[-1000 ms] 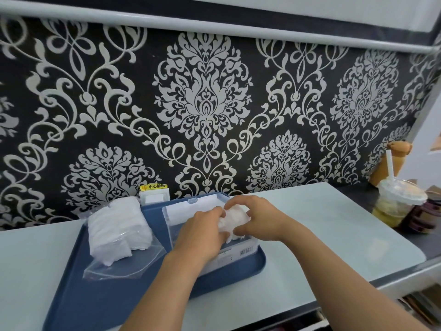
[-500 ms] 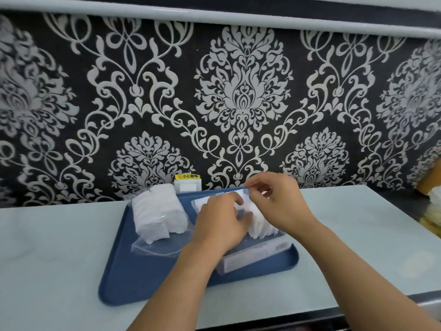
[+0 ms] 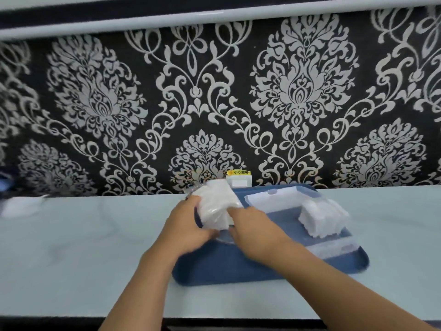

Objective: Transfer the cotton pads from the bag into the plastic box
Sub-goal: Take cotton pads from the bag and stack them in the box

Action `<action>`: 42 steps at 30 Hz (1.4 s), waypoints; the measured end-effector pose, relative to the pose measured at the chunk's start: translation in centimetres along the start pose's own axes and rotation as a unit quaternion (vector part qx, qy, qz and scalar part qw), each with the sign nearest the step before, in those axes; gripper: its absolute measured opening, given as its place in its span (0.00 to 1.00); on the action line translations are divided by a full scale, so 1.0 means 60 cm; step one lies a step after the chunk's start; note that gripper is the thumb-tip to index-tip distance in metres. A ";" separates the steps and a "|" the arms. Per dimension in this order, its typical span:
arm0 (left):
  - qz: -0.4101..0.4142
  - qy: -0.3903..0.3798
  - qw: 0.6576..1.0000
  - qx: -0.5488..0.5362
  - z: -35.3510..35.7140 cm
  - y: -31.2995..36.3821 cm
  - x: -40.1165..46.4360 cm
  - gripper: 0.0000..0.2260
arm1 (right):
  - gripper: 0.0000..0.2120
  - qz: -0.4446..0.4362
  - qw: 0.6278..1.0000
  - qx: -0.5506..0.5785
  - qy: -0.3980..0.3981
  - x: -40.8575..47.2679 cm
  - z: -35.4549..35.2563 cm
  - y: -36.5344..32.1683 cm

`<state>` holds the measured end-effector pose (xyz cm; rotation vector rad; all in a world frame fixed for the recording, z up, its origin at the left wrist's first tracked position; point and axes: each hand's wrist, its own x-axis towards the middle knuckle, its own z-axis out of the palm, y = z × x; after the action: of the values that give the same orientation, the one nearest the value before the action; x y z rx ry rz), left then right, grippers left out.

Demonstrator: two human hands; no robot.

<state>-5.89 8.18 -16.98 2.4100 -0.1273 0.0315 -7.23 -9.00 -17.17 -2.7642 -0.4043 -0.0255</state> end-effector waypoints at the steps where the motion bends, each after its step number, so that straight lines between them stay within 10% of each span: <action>1: 0.005 0.012 1.000 -0.003 0.004 0.001 0.001 0.29 | 0.11 0.004 1.000 -0.004 0.006 0.001 0.000 0.001; 10: -0.001 0.056 0.998 -0.041 -0.005 0.007 0.003 0.15 | 0.28 -0.041 0.999 0.027 0.020 0.019 0.001 0.001; 31: 0.012 0.061 0.996 -0.061 -0.002 0.000 -0.003 0.18 | 0.13 -0.057 0.989 0.127 0.049 0.023 0.003 0.003; 42: 0.018 0.075 0.994 -0.083 -0.019 0.024 -0.020 0.21 | 0.05 0.007 0.824 0.564 0.049 -0.026 -0.081 0.049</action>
<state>-7.20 7.95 -15.23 2.2309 -0.0992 0.2101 -7.72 -13.70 -13.69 -1.5738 -0.2387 0.0595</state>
